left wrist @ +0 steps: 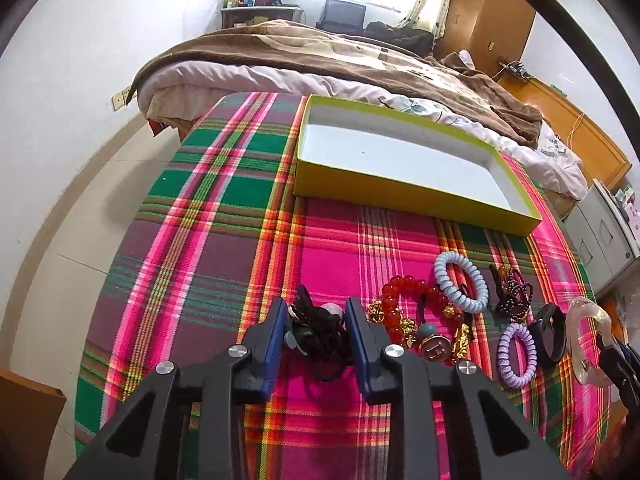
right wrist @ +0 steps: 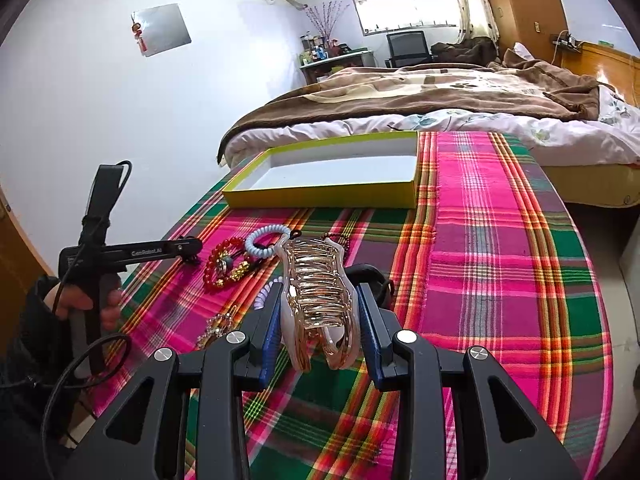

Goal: Organize jewelry
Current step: 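Grasp the black cord hair tie with the left gripper while the right holds the clip, then carry both items into the yellow box and open both grippers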

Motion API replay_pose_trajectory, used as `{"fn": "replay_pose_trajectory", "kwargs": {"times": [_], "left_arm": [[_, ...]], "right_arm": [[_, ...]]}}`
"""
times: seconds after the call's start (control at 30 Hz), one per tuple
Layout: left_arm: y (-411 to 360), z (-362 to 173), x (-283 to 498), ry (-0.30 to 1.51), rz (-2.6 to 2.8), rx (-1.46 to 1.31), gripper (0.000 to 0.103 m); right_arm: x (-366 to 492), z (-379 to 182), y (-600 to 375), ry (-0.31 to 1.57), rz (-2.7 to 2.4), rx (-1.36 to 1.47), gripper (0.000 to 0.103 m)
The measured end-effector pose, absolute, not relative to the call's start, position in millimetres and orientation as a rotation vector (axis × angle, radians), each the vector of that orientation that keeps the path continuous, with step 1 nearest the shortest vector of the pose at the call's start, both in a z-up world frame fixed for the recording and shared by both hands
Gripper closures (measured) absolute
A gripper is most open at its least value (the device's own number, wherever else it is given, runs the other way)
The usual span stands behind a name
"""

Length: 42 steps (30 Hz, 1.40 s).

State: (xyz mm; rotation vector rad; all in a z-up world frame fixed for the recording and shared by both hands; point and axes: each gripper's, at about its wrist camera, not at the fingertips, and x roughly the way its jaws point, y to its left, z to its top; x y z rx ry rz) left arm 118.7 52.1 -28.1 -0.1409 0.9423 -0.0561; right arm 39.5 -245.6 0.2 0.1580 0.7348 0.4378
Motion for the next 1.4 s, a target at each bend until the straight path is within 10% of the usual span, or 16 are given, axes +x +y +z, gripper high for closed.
{"fn": "replay_pose_trajectory", "kwargs": {"times": [1.4], "left_arm": [[18.7, 8.8, 267.2, 0.9, -0.166, -0.125, 0.073]], "right_arm": [[240.1, 6.1, -231.7, 0.831, 0.207, 0.049, 0.067]]}}
